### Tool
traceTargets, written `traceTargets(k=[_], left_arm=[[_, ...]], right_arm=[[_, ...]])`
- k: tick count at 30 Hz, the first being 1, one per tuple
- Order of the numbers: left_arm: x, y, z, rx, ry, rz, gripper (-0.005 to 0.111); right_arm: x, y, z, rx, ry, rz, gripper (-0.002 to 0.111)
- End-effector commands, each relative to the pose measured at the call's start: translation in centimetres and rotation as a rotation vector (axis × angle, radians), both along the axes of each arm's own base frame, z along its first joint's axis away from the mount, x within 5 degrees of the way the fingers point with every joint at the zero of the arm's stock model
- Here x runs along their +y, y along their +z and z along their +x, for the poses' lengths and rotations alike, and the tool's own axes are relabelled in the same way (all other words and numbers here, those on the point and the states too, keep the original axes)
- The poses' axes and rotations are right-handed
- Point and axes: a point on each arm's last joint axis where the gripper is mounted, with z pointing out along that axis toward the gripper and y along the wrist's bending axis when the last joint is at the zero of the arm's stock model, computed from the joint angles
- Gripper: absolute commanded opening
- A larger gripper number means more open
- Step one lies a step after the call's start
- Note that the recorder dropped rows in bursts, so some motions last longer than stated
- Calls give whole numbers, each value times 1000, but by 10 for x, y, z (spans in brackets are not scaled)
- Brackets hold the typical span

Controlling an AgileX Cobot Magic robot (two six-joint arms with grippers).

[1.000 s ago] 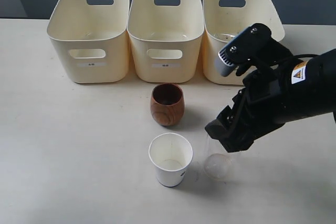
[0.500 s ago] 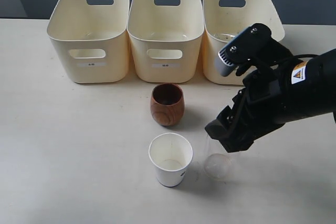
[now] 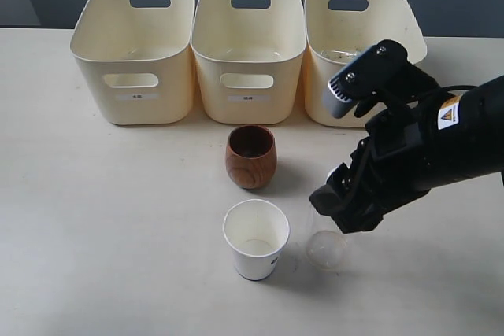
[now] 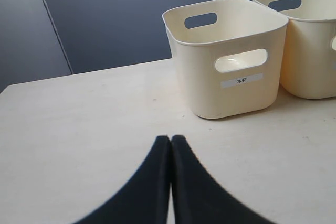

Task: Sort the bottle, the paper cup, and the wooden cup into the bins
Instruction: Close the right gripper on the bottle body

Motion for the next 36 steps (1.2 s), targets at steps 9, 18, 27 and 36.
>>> traceTargets(k=[9, 18, 27, 36], left_arm=[[0, 0, 0, -2, -3, -2, 0], [0, 0, 0, -2, -3, -2, 0], [0, 0, 0, -2, -3, -2, 0], [0, 0, 0, -2, -3, -2, 0]], right_arm=[[-2, 0, 0, 7, -19, -29, 72], [-3, -1, 1, 7, -23, -31, 67], [-3, -1, 1, 10, -26, -31, 66], [-2, -1, 1, 11, -26, -33, 66]])
